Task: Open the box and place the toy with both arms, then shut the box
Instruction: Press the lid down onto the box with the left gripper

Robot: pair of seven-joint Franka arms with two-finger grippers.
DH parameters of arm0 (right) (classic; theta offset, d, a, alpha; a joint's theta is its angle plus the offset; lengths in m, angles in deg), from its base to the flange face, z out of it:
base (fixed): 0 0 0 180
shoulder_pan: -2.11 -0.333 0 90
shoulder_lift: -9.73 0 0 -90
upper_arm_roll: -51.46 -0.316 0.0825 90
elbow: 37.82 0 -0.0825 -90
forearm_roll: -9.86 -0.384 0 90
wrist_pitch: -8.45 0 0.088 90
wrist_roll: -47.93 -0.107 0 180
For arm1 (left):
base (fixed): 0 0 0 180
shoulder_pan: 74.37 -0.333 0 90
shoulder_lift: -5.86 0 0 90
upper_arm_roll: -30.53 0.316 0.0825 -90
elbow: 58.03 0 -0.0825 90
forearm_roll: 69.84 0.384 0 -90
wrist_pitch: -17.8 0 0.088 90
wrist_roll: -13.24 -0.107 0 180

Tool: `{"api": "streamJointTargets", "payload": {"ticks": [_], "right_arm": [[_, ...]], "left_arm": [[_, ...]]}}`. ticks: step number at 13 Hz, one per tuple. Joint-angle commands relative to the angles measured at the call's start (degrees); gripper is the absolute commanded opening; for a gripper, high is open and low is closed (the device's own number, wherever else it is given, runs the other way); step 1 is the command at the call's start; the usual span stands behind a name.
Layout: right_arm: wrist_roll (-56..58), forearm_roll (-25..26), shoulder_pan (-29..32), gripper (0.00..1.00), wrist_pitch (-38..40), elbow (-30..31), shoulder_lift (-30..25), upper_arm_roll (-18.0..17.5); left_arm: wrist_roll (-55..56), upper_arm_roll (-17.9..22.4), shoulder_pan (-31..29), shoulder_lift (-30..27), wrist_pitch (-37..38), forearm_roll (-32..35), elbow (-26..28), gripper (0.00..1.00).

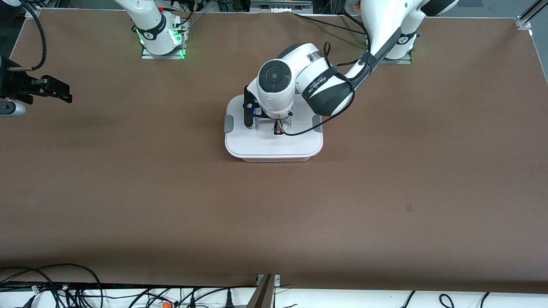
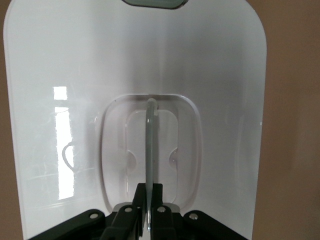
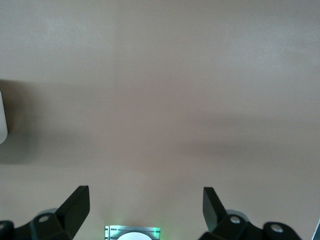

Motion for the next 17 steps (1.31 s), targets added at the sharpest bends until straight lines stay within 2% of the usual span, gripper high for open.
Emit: {"api": "streamJointTargets", "payload": {"ticks": [1, 17], "right_arm": [[0.32, 0.20, 0.86, 1.00, 0.42, -1.13, 0.16, -0.80], [0.32, 0.20, 0.77, 1.00, 0.42, -1.13, 0.34, -0.80]], "left_arm": [[-0.72, -0.01, 0.15, 0.45, 2.08, 1.74, -1.19, 0.00], [2.61, 0.43, 0.50, 1.06, 2.87, 0.77, -1.80, 0.00]]}}
